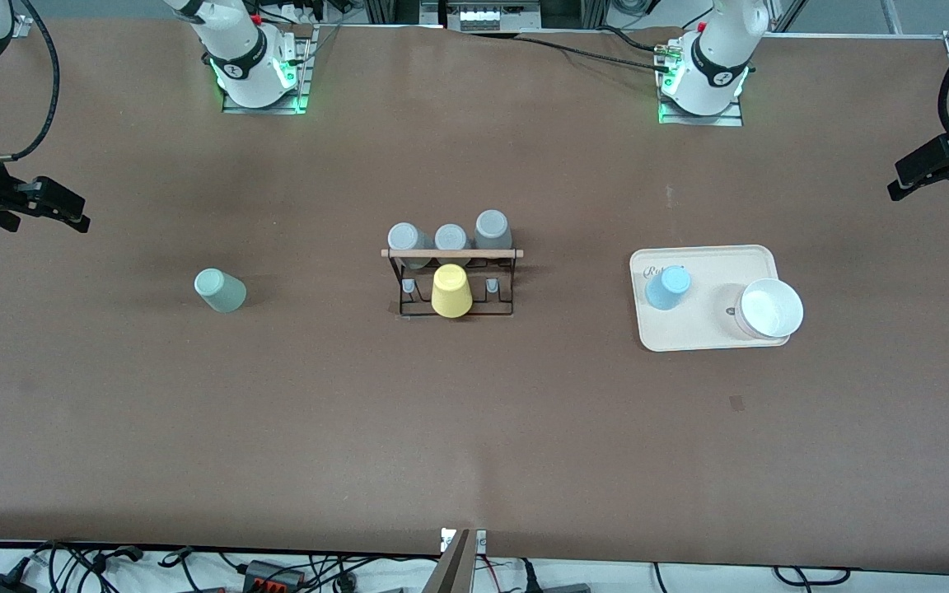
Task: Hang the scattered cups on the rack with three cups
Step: 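Reach the left gripper down to the light blue cup on the tray, then close the left gripper on the light blue cup and lift it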
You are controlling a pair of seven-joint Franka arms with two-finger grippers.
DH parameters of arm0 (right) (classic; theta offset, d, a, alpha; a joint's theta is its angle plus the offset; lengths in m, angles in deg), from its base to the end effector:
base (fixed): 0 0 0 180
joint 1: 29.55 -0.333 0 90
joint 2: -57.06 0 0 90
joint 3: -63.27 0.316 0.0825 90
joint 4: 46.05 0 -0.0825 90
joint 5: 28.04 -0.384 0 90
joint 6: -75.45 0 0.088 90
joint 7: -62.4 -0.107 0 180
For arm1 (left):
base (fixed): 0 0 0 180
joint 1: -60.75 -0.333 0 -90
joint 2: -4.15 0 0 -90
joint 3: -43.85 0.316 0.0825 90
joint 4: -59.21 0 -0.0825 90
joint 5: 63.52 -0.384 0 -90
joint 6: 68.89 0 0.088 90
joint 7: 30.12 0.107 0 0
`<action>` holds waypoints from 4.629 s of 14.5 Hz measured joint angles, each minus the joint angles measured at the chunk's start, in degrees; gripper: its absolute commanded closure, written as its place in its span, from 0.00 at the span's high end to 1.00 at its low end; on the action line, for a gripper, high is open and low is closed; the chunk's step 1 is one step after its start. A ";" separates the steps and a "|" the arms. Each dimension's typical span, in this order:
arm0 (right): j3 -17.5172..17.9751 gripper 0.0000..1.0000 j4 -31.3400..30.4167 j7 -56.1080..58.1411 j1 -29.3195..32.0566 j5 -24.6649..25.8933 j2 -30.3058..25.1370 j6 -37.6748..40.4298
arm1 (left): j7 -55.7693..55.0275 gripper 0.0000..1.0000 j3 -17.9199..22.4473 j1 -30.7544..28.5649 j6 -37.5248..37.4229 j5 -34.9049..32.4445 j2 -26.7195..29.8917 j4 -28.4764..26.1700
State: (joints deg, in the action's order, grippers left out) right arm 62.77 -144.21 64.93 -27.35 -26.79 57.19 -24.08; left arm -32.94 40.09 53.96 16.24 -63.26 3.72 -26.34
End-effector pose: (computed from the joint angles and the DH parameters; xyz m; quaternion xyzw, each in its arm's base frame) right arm 0.5647 -0.0286 0.5700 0.9999 0.0002 0.0103 0.0113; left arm 0.5478 0.0286 0.6493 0.9987 0.0509 -0.0074 0.0025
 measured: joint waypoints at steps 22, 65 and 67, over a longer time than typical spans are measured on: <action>0.00 1.00 0.17 0.00 0.02 0.00 -0.09 0.11 | -10.65 1.00 -8.83 1.14 6.04 0.01 -13.40 -5.70; 0.48 1.00 0.07 0.08 -0.22 0.07 0.09 0.71 | -25.17 0.49 -12.15 4.06 32.73 -2.75 -17.62 -22.06; 0.48 1.00 0.07 0.08 -0.22 0.07 0.09 0.71 | -28.51 0.49 -12.86 4.87 28.97 -2.07 -17.56 -17.60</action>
State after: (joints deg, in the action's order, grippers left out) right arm 63.26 -144.13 65.01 -27.57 -26.72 57.28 -23.37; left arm -61.45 27.23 58.83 45.21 -65.34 -13.84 -43.94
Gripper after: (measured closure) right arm 0.000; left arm 0.357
